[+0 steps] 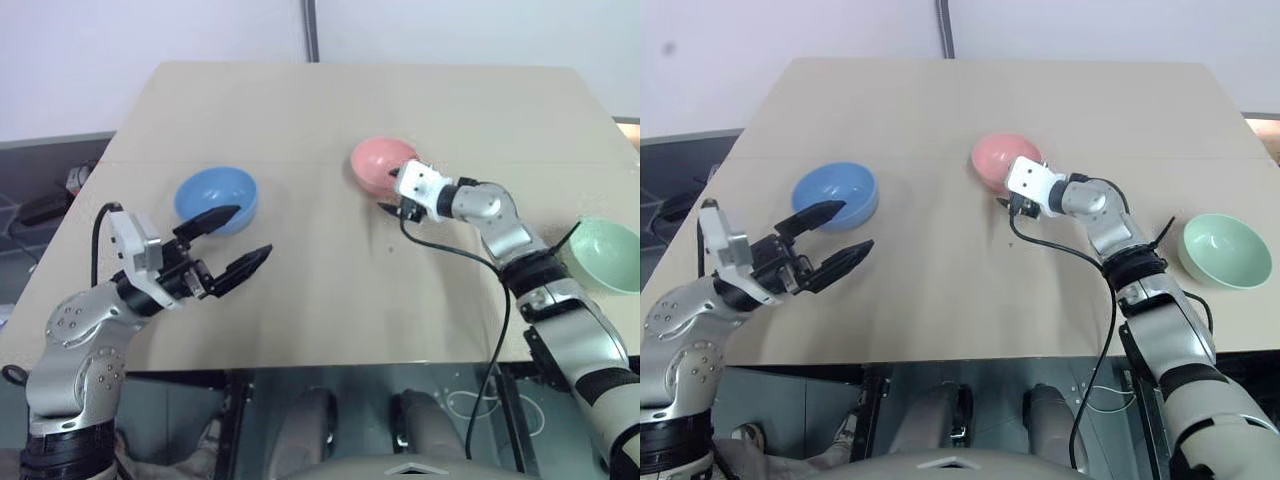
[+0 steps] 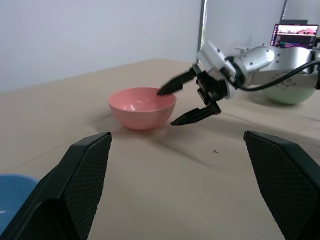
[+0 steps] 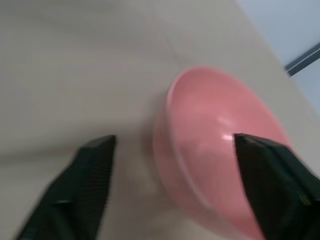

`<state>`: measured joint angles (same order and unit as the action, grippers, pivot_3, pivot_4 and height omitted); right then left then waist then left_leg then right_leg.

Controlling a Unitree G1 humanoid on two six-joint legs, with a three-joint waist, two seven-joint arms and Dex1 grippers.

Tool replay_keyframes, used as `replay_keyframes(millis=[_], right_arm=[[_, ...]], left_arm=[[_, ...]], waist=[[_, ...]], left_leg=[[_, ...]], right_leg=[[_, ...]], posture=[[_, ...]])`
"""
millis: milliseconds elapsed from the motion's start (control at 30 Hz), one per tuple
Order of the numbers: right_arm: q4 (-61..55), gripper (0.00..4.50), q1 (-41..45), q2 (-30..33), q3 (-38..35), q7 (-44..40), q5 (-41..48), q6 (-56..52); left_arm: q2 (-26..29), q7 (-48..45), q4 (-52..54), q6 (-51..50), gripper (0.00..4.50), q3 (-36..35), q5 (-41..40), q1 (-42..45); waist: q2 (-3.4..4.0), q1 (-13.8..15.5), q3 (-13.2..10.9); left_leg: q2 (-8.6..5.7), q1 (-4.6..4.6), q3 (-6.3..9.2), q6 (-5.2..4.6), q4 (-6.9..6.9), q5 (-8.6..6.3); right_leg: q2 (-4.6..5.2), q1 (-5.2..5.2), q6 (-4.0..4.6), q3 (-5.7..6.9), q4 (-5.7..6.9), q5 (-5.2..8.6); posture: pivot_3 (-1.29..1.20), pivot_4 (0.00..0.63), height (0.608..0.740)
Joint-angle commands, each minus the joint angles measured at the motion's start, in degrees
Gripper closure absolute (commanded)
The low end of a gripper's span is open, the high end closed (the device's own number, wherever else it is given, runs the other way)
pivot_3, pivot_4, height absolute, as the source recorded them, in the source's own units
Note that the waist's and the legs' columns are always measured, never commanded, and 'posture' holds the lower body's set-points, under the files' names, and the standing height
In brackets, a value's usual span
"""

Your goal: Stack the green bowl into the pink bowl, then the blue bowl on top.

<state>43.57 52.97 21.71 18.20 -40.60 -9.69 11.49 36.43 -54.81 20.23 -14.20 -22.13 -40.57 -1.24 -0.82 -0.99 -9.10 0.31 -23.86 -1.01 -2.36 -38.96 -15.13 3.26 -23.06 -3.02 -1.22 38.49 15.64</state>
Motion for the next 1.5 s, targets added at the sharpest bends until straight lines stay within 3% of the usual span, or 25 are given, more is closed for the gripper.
replay_keyframes(millis=[33, 167, 367, 533, 667, 733, 767, 800, 967, 1167, 1400, 1500], right_arm=[[3.94, 2.78, 3.71, -0.66, -0.19, 0.8, -1.69, 4.85], [6.96, 4.46, 5.22, -1.24, 0.06, 2.21, -3.9, 8.4], [0.03, 4.46, 3.8, 0.77, -0.42, 0.72, -4.41, 12.0], [-32.27, 4.46, -10.44, 7.9, -2.36, -12.82, 5.39, -4.4], [-54.84, 4.46, -22.71, 15.52, -3.21, -17.39, 7.76, -21.77], [-58.85, 3.7, -25.12, 17.07, -2.97, -17.43, 7.21, -26.12], [-59.59, 3.64, -25.89, 17.26, -2.72, -17.15, 6.8, -27.52], [-60.11, 3.25, -26.46, 17.57, -2.31, -16.93, 6.21, -28.42], [-63.63, 0.88, -26.28, 18.35, -3.78, -15.64, 6.0, -32.35], [-74.87, 0.88, -25.94, 19.46, -14.36, -12.6, 12.3, -47.82], [-81.42, 0.88, -41.69, 26.24, -34.46, -4.95, 7.73, -64.84], [-81.8, 0.88, -45.72, 26.73, -38.44, -2.09, 6.99, -69.69]], left_arm=[[0.36, 1.56, 3.76, -0.07, 0.0, -1.91, -1.25, -0.96], [0.34, 2.46, 4.34, -0.11, 0.0, -1.62, -1.31, -1.07], [0.16, 2.77, 3.87, 0.37, 0.0, -0.94, -0.87, -0.9], [-0.21, 2.75, 2.87, 0.88, 0.0, 0.12, -0.13, -0.09], [-0.78, 2.77, 1.36, 1.42, 0.0, 1.56, 0.77, 1.7], [-0.98, 2.35, 0.89, 1.35, 0.0, 2.37, 0.69, 2.58], [-0.98, 2.05, 0.57, 1.35, 0.0, 2.75, 0.62, 3.05], [-0.93, 1.77, 0.28, 1.36, 0.0, 3.04, 0.59, 3.45], [-0.59, -0.66, -1.42, 1.36, 0.0, 3.54, -0.22, 4.94], [-0.2, -4.7, -1.67, 1.21, 0.0, 5.62, -0.83, 6.37], [3.1, -17.37, -1.58, -2.99, 0.0, 10.52, -6.5, 11.84], [4.69, -21.21, -2.3, -4.09, 0.0, 12.88, -6.12, 14.94]], waist=[[0.02, -0.23, -0.01], [0.03, -0.82, -0.01], [0.08, -1.31, -0.05], [0.08, -0.77, -0.04], [0.1, 0.49, -0.05], [0.11, 0.18, -0.06], [0.12, 0.05, -0.06], [0.08, -0.06, -0.04], [0.1, 0.12, -0.04], [0.09, 0.47, -0.04], [0.07, 1.67, -0.03], [0.16, 1.69, 0.0]], left_leg=[[0.01, 0.02, -0.01, 0.0, 0.01, 0.0], [0.01, 0.06, -0.02, 0.0, 0.07, 0.0], [0.0, 0.05, -0.04, 0.01, 0.09, 0.0], [0.01, -0.01, 0.02, -0.01, 0.21, -0.01], [-0.01, -0.02, 0.08, -0.23, 0.32, -0.14], [-0.03, 0.0, 0.1, -0.24, 0.32, -0.15], [-0.03, 0.02, 0.06, -0.24, 0.32, -0.14], [-0.03, 0.1, 0.03, -0.24, 0.32, -0.14], [-0.01, 0.19, 0.07, -0.18, 0.31, -0.1], [-0.02, 0.02, 0.09, -0.17, 0.31, -0.09], [-0.03, 0.0, 0.3, -0.17, 0.34, -0.09], [-0.08, 0.09, 0.27, -0.13, 0.33, -0.07]], right_leg=[[-0.01, -0.01, 0.0, -0.02, 0.04, 0.0], [-0.01, -0.02, 0.01, -0.03, 0.11, 0.0], [-0.01, -0.06, 0.01, -0.05, 0.12, 0.0], [0.05, -0.08, 0.01, -0.07, 0.04, 0.0], [0.19, -0.04, 0.0, -0.07, -0.12, 0.0], [0.21, -0.02, 0.01, -0.05, -0.13, 0.0], [0.21, -0.03, 0.0, -0.09, -0.1, -0.01], [0.21, -0.03, 0.01, -0.13, -0.02, -0.01], [0.13, -0.01, 0.04, -0.11, 0.09, 0.0], [0.16, -0.01, 0.03, -0.02, -0.12, -0.01], [0.18, 0.24, 0.03, 0.26, -0.46, -0.01], [0.15, 0.35, 0.03, 0.29, -0.46, -0.01]], posture=[[0.0, 0.15, 0.74], [0.0, 0.15, 0.74], [0.0, 0.15, 0.74], [0.0, 0.15, 0.74], [0.0, 0.15, 0.74], [0.0, 0.15, 0.74], [0.0, 0.15, 0.74], [0.0, 0.15, 0.74], [0.0, 0.15, 0.74], [0.0, 0.15, 0.74], [0.0, 0.15, 0.74], [0.0, 0.15, 0.74]])
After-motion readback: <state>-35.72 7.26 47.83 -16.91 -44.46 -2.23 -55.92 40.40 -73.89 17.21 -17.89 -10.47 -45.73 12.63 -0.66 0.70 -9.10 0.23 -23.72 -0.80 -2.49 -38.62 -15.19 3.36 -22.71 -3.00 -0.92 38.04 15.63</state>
